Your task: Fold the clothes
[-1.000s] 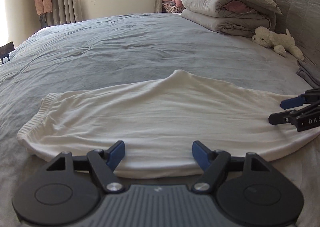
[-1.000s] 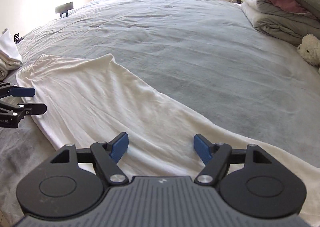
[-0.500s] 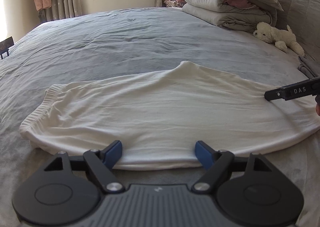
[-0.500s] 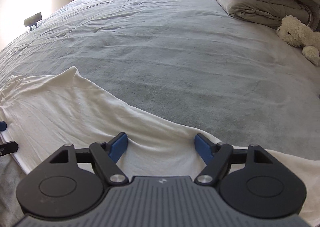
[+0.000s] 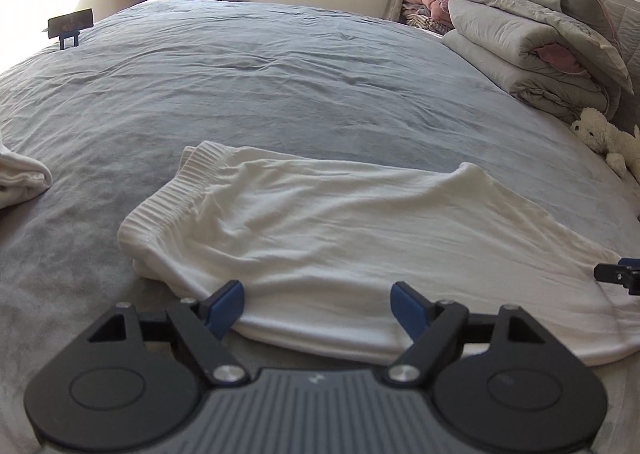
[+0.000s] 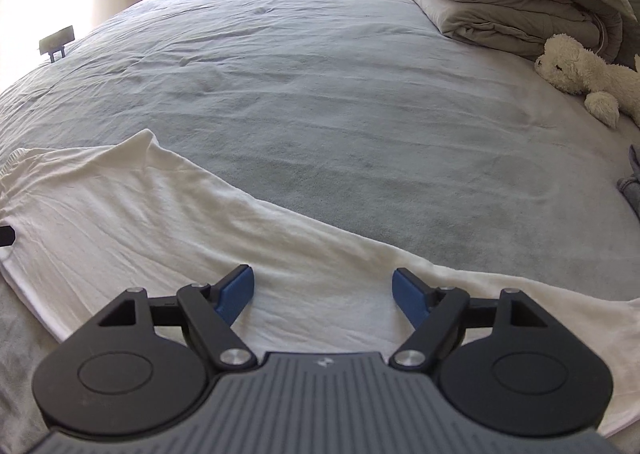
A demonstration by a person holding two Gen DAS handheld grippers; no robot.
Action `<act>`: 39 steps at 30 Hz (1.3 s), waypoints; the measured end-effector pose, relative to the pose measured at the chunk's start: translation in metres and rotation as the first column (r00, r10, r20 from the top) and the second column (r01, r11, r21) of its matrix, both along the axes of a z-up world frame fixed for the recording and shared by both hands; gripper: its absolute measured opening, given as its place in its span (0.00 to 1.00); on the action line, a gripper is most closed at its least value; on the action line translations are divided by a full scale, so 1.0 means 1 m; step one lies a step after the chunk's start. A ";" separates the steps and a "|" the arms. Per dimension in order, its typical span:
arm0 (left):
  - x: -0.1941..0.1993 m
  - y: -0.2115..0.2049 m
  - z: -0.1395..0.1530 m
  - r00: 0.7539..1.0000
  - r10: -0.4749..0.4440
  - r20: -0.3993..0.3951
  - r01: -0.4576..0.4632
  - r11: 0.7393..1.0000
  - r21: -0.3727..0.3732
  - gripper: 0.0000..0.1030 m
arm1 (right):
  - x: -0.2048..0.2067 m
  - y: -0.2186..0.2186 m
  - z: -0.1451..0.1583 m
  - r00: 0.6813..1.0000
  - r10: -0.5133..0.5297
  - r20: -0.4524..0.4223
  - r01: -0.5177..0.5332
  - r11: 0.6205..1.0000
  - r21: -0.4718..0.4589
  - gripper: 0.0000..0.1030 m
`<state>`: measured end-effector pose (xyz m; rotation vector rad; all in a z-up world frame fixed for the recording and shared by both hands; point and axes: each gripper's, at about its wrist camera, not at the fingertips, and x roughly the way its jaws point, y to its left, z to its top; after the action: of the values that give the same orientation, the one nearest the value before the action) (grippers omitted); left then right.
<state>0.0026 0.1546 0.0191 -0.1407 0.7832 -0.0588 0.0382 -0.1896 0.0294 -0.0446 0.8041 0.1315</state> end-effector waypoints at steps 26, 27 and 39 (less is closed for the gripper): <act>-0.007 -0.009 -0.006 0.998 -0.026 -0.050 0.034 0.988 0.150 0.88 | -0.050 -0.015 -0.005 0.998 0.036 -0.059 -0.038 0.999 -0.036 0.80; -0.007 -0.009 -0.006 0.998 -0.023 -0.051 0.031 0.988 0.151 0.88 | -0.052 -0.019 -0.006 0.998 0.025 -0.061 -0.027 0.999 -0.042 0.82; 0.001 -0.005 0.003 0.997 0.024 -0.072 -0.016 0.994 0.111 0.89 | -0.071 -0.103 -0.007 0.960 -0.272 -0.066 0.264 0.958 -0.110 0.86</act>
<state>0.0038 0.1496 0.0224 -0.0461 0.8562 0.0086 -0.0328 -0.2929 0.0222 -0.0243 0.8894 -0.1652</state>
